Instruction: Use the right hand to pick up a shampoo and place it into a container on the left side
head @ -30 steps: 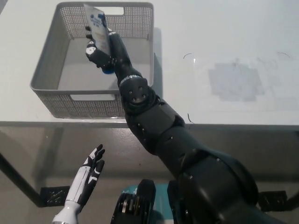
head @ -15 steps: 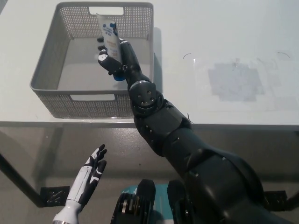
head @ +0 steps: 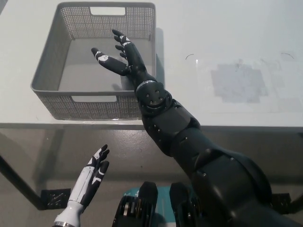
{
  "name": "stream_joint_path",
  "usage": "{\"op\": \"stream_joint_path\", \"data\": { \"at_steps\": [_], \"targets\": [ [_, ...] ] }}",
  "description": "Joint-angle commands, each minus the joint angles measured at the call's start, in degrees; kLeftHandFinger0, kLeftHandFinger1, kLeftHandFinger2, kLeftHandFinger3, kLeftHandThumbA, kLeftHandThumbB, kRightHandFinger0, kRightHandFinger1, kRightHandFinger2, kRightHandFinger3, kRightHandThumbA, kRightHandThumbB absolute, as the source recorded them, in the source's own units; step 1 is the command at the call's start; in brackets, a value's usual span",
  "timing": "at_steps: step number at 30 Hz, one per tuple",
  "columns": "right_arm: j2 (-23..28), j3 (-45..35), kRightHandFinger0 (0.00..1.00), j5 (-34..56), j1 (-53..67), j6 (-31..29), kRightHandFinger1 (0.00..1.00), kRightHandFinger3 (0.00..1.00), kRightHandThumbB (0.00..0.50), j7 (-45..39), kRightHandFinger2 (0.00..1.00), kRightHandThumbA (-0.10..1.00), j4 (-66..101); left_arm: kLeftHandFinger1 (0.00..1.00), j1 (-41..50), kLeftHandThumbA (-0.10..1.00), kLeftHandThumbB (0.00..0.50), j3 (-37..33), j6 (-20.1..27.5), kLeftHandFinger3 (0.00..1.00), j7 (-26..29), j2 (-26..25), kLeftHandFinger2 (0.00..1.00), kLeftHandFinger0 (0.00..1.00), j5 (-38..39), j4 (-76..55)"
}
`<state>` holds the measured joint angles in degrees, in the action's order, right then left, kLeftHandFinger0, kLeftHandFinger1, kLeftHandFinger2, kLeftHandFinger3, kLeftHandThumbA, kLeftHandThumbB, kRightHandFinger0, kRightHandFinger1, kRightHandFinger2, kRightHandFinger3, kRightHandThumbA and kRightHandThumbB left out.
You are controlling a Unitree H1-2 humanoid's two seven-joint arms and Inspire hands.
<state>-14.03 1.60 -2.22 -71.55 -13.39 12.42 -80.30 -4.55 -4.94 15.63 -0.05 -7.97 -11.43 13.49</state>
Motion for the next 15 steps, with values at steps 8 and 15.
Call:
{"op": "stream_joint_path", "data": {
  "at_steps": [8,15],
  "targets": [
    [0.45,0.17,1.0,-0.01,-3.43,-4.86,1.0,1.0,0.359,-1.76,1.0,0.92,3.25,1.0,-0.92,1.0,0.216,-0.13,0.59,1.0,-0.31,-0.58,1.0,1.0,-0.34,-1.22],
    [1.59,-0.94,1.0,1.08,-4.05,-7.32,1.0,1.0,0.365,-2.13,1.0,1.0,11.32,1.0,-1.22,1.0,0.232,-0.25,0.9,1.0,-0.4,-0.83,1.0,1.0,-0.23,-0.91]
  ]
}}
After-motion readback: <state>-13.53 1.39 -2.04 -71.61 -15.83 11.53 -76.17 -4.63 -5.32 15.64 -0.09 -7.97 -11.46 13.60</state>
